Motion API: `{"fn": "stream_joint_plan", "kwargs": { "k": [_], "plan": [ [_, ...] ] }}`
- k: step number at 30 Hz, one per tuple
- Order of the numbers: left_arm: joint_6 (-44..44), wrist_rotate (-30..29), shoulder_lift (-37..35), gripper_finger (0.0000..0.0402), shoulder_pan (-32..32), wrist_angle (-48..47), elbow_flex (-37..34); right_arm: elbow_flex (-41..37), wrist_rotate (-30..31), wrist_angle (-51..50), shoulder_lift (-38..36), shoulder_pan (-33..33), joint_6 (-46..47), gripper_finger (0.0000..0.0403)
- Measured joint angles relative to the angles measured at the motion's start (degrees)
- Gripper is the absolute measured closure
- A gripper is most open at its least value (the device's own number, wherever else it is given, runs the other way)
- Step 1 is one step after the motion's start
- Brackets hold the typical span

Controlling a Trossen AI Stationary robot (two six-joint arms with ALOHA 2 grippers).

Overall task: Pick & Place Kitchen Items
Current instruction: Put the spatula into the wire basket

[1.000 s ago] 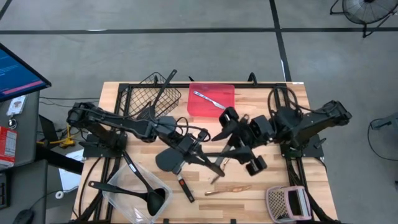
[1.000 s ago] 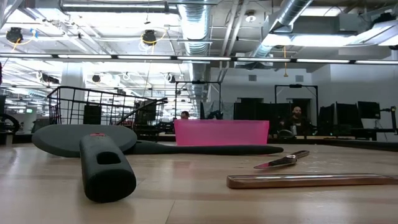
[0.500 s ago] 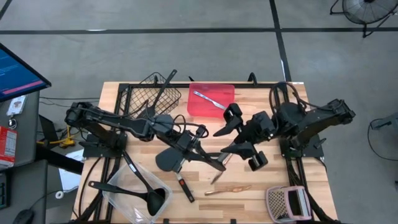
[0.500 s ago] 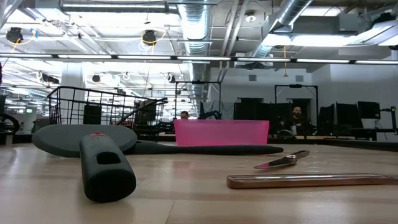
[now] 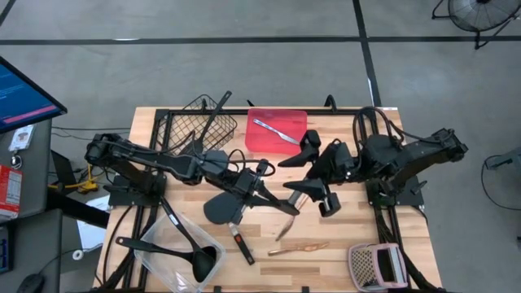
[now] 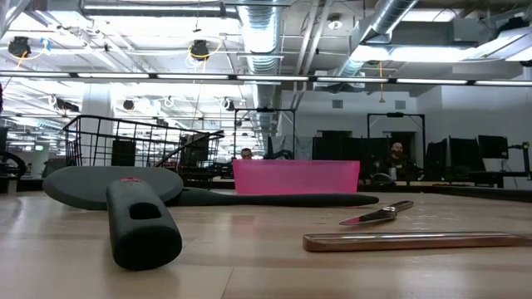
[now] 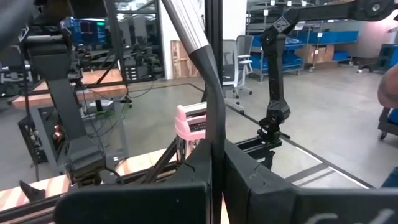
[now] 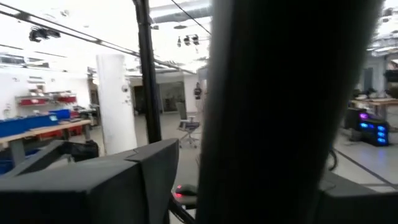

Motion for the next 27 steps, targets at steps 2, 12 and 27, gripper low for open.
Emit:
{"fn": "stream_joint_plan", "kwargs": {
  "k": [2, 12, 27],
  "plan": [
    [0.0, -0.3, 0.0, 0.0401, -0.01, -0.06, 0.0, 0.0, 0.1, -0.41, 0.0, 0.0, -0.02, 0.0175],
    [0.03, -0.95, -0.18, 0.0401, 1.09, -0.28, 0.0, -0.01, -0.06, -0.79, -0.39, 1.95, -2.75, 0.0143],
    [1.84, -3.97, -8.4, 0.0401, 1.18, -4.49, -0.02, -0.02, 9.37, -10.02, -4.72, 4.11, -2.91, 0.0143]
  ]
}}
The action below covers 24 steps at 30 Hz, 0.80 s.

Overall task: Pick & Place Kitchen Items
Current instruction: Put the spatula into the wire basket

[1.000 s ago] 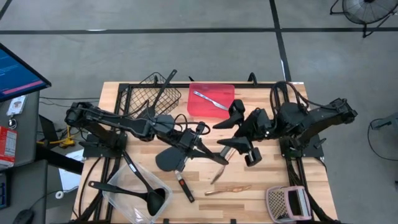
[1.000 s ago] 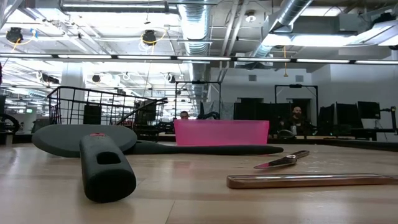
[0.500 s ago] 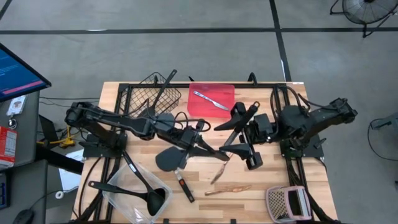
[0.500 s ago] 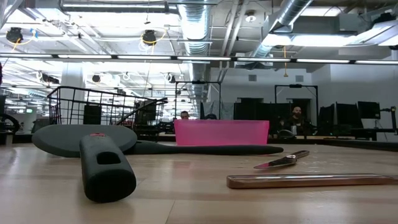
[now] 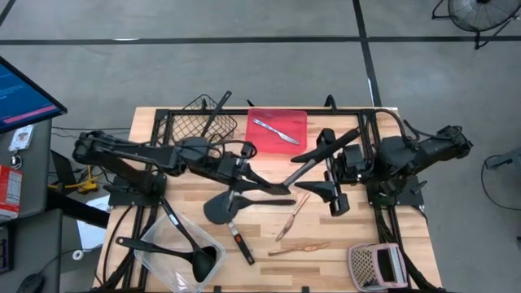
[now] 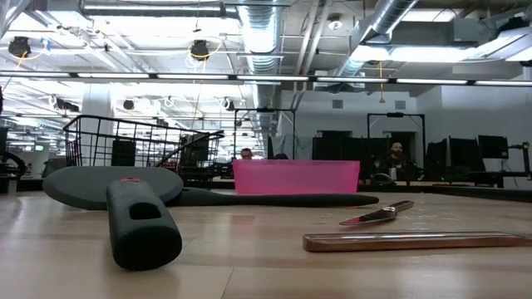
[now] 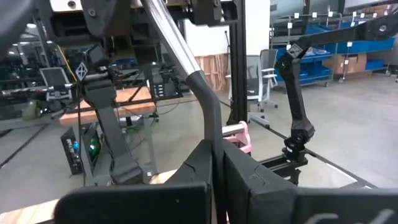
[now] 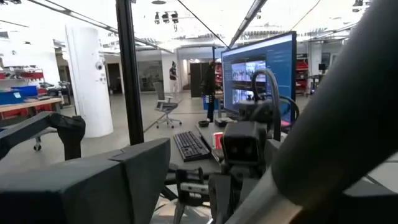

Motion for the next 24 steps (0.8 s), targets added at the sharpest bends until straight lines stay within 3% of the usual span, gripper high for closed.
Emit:
{"fn": "stream_joint_plan", "kwargs": {
  "k": [12, 18, 24],
  "plan": [
    [1.1, -2.41, -0.35, 0.0401, 0.0, -3.28, 0.0, -0.03, 3.47, -1.96, -1.94, 0.09, -0.15, 0.0143],
    [3.04, -5.6, -1.29, 0.0401, -0.22, -3.51, 0.0, 0.0, 8.73, -7.09, -3.88, 0.15, 0.36, 0.0143],
    [5.43, -8.98, -1.35, 0.0401, -0.24, -3.71, 0.0, 0.02, 8.87, -7.46, -3.71, -0.04, 0.46, 0.0143]
  ]
}}
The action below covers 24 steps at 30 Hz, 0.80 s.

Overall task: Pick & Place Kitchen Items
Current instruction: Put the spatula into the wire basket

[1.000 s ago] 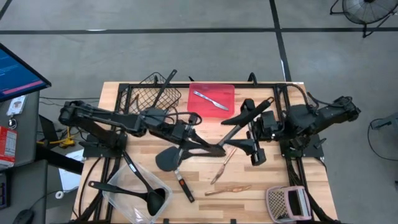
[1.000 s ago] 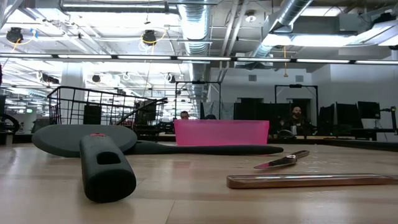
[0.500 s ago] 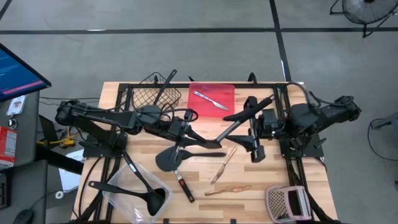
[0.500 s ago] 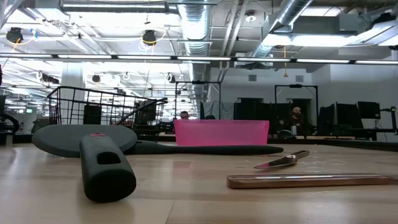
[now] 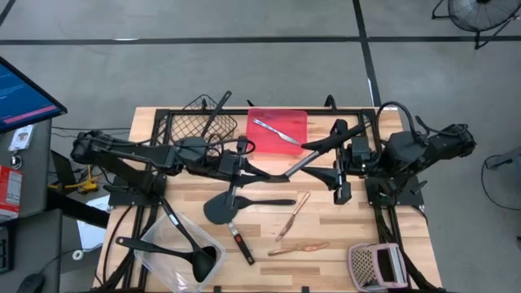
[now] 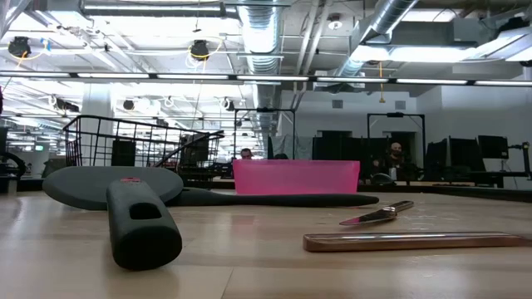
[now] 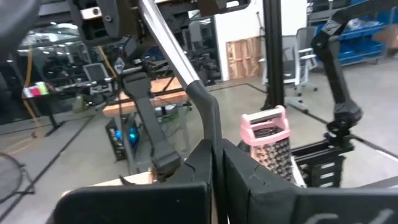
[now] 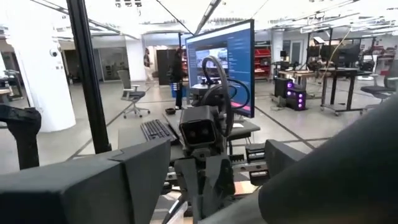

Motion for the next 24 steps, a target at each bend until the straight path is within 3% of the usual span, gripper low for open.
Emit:
{"fn": "stream_joint_plan", "kwargs": {
  "k": [3, 9, 24],
  "plan": [
    [1.11, -2.51, 0.01, 0.0401, 0.0, -0.18, 0.0, 0.0, 1.44, 0.03, 0.1, -0.09, 0.02, 0.0143],
    [3.7, -8.15, 0.02, 0.0401, 0.0, -0.44, 0.0, 0.0, 11.04, -2.42, 0.14, -0.09, 0.51, 0.0143],
    [8.15, -22.43, 0.11, 0.04, -0.52, -2.01, 0.0, 0.0, 26.69, -6.53, 0.17, -0.29, 6.06, 0.0143]
  ]
}}
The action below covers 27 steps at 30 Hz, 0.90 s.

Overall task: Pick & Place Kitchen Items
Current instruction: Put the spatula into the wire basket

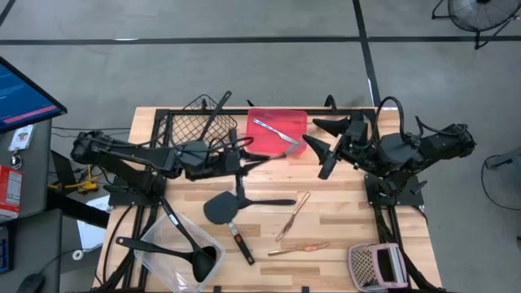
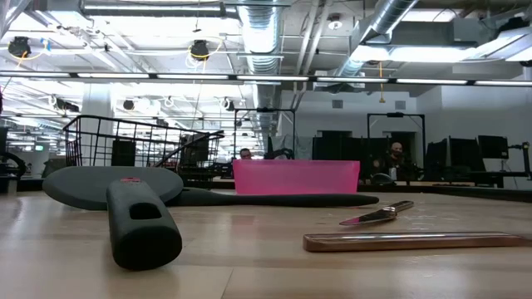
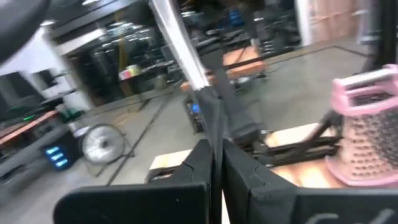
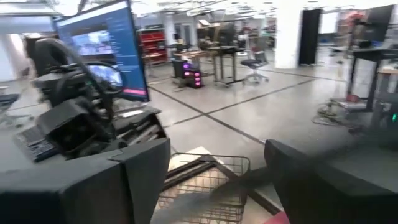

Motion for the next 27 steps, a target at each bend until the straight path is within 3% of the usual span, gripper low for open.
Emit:
{"fn": "stream_joint_plan", "kwargs": {
  "k": [5, 15, 20, 23, 27],
  "plan": [
    [2.28, -9.23, -0.02, 0.0401, -0.22, 0.17, 0.0, 0.0, 1.37, 0.03, 0.02, -0.46, 0.94, 0.0143],
    [2.53, -8.61, -0.02, 0.0401, -0.37, 0.1, 0.0, 0.0, 1.37, 0.17, 0.02, -2.88, 3.45, 0.0143],
    [5.56, -13.25, -0.02, 0.0401, -0.37, -0.46, 0.0, 0.0, 1.31, -1.82, 0.02, -3.27, 4.38, 0.0143],
    [6.6, -14.24, -0.02, 0.0401, -0.37, -0.47, 0.0, 0.0, -0.05, -7.07, 0.0, -3.45, 8.94, 0.0143],
    [11.1, -16.25, -0.02, 0.0401, -1.39, -0.48, 0.0, -2.53, -0.04, -14.1, -0.01, -5.18, 23.27, 0.0143]
  ]
}}
